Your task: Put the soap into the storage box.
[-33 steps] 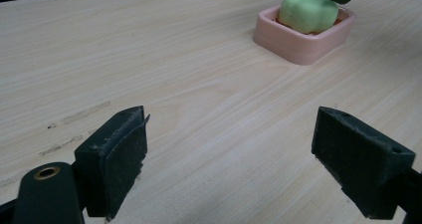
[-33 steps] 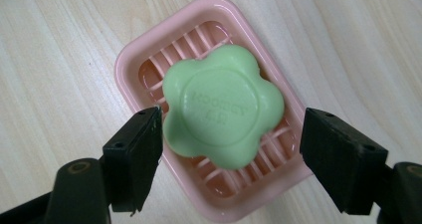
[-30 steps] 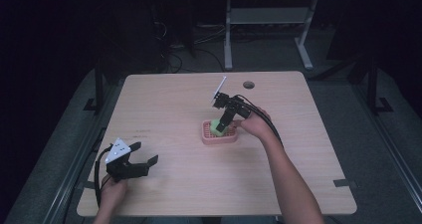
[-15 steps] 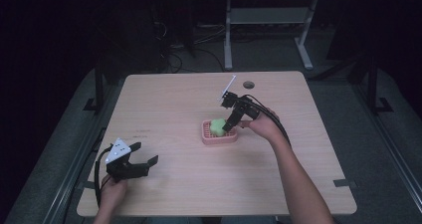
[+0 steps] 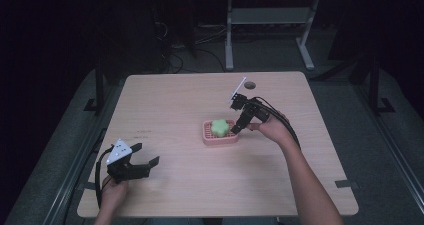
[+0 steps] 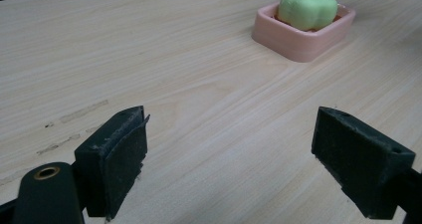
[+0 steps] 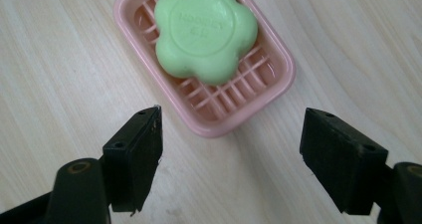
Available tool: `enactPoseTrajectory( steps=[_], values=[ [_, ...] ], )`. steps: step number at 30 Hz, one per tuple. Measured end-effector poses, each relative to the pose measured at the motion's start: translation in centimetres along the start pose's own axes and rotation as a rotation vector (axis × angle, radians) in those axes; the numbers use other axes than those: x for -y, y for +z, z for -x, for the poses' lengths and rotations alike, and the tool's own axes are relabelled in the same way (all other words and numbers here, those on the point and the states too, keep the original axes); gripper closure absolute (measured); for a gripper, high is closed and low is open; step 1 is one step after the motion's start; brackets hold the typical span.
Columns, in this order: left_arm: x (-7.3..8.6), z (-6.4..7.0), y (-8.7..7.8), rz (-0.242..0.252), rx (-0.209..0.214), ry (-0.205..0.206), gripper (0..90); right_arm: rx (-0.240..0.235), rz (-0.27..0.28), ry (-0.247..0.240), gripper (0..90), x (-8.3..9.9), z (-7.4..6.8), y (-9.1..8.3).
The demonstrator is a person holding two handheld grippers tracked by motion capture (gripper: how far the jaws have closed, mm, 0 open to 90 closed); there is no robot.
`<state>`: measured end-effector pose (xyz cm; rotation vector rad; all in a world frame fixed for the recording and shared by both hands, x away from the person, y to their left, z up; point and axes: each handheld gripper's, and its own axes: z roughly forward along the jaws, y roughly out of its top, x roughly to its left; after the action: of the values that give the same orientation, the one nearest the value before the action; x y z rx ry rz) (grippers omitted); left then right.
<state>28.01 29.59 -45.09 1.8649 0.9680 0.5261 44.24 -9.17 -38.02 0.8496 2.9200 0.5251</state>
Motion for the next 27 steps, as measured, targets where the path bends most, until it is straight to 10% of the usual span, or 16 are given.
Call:
enactPoseTrajectory(
  steps=[27],
  values=[
    [0.0, 0.0, 0.0, -0.007, -0.001, 0.007, 14.0, 0.004, 0.014, 0.022, 24.9, 4.1, -0.1, -1.0]
  ],
)
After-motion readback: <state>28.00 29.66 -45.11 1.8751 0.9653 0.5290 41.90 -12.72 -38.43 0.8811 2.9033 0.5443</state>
